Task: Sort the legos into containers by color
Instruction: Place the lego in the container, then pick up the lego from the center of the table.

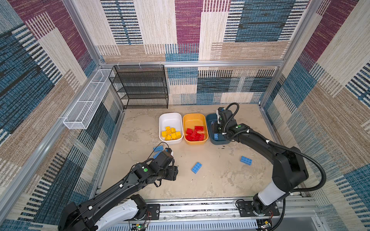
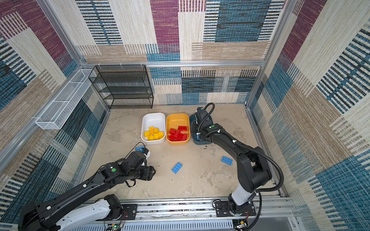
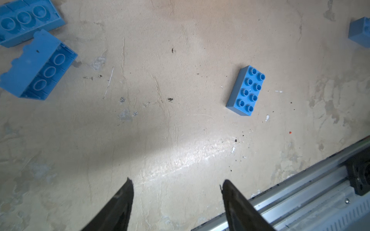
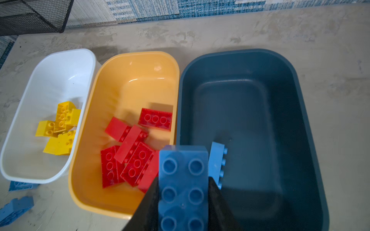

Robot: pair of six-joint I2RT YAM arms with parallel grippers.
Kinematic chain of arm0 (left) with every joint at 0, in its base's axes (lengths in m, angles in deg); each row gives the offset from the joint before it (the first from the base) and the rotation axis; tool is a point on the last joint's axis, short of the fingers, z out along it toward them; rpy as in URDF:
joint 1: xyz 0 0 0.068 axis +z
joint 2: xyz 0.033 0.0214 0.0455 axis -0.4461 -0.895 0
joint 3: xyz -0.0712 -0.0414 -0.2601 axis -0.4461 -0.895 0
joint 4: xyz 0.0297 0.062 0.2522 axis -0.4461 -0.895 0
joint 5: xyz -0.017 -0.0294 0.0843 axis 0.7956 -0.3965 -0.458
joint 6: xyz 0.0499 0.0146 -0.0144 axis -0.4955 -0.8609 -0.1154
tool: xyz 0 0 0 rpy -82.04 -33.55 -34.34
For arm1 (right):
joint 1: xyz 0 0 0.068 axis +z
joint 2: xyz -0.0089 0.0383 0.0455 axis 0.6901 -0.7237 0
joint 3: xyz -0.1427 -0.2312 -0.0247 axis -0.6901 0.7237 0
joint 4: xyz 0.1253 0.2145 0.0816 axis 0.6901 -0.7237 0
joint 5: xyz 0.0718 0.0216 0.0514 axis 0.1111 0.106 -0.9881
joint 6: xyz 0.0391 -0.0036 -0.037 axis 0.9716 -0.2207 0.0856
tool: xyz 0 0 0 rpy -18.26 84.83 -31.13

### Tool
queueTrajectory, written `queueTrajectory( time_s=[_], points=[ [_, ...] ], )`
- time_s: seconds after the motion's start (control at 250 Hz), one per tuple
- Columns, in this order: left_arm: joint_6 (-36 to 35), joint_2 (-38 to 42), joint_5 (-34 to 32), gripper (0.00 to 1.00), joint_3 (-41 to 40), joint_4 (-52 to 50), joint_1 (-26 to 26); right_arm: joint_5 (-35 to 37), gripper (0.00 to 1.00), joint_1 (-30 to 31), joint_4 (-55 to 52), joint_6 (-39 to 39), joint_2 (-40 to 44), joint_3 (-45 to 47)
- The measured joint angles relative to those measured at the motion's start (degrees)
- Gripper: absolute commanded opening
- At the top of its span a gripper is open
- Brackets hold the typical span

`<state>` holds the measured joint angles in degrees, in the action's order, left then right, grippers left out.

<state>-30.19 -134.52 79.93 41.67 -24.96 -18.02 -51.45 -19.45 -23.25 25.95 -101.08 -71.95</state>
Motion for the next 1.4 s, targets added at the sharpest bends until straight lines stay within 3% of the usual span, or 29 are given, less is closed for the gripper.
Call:
queueTrajectory(
  time_s=[0.18, 0.388, 0.48, 0.8, 1.108, 1.248, 1.4],
  points=[
    [0.2, -2.1, 0.5, 0.71, -0.1, 2.2, -0.7, -0.8, 0.41, -3.1, -0.6, -0.6, -5.6, -3.6],
    [0.2, -4.3, 1.4, 0.71, 0.6, 3.5, -1.7, -2.1, 0.76, -3.9, -1.1, -1.4, -5.5, -4.3],
    [-0.2, -6.8, 1.5, 0.7, 1.9, 4.9, -2.1, -2.1, 0.82, -4.1, -1.0, -1.4, -3.1, -2.4],
    [-2.0, -25.1, 1.8, 0.7, 12.9, 10.1, -5.6, -8.4, 0.84, -4.0, 3.8, 1.5, 18.4, 15.5],
    [-5.9, -41.2, 1.4, 0.62, 22.0, 11.4, -8.7, -9.6, 0.84, -4.0, 3.4, 3.8, 35.5, 25.7],
    [-6.8, -44.9, 1.4, 0.53, 23.7, 11.4, -9.2, -9.6, 0.84, -4.0, 2.5, 4.0, 39.2, 28.0],
    [-7.1, -48.5, 1.4, 0.36, 25.8, 11.4, -10.0, -9.6, 0.83, -4.0, 1.6, 4.0, 40.8, 29.5]
  ],
)
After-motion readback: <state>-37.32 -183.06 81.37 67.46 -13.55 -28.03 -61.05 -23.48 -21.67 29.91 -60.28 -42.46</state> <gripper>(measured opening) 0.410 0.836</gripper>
